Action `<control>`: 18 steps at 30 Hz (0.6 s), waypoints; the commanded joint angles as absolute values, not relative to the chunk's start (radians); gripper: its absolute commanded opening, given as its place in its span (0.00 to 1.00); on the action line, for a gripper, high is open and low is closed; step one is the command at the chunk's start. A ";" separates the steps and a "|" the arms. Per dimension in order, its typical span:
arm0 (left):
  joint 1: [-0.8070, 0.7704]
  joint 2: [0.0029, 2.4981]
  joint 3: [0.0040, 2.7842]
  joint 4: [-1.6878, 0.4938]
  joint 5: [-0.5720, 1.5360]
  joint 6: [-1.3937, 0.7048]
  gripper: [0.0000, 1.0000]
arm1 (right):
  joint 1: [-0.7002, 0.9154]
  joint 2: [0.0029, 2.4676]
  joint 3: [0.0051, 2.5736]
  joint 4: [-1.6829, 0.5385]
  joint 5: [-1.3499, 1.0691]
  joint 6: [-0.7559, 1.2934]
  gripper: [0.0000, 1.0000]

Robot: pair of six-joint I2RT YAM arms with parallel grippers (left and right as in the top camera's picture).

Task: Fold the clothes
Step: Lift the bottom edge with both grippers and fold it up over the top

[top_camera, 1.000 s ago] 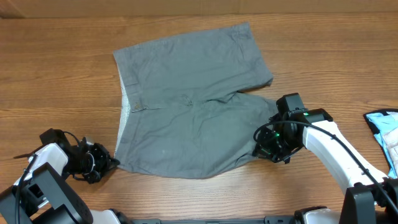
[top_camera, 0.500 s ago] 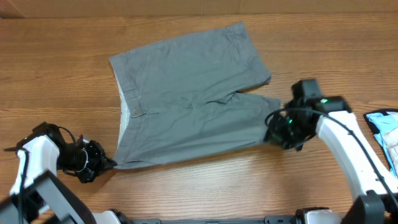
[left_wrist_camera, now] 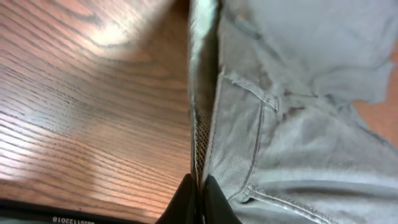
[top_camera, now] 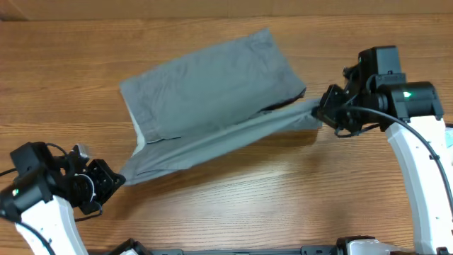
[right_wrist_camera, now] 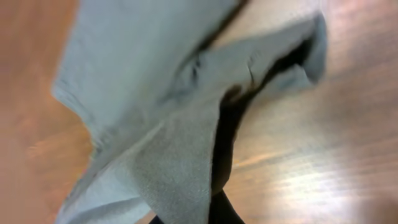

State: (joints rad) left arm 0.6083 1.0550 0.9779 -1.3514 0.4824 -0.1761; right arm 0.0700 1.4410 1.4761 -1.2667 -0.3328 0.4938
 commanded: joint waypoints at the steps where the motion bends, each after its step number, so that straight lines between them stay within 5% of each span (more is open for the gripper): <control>1: 0.617 1.034 1.026 -1.346 0.329 -0.205 0.04 | 0.037 1.416 1.532 -1.214 -0.208 0.501 0.04; 18: 0.615 1.142 1.029 -1.005 0.288 -0.292 0.04 | 0.056 1.663 1.532 -0.701 -0.365 0.561 0.04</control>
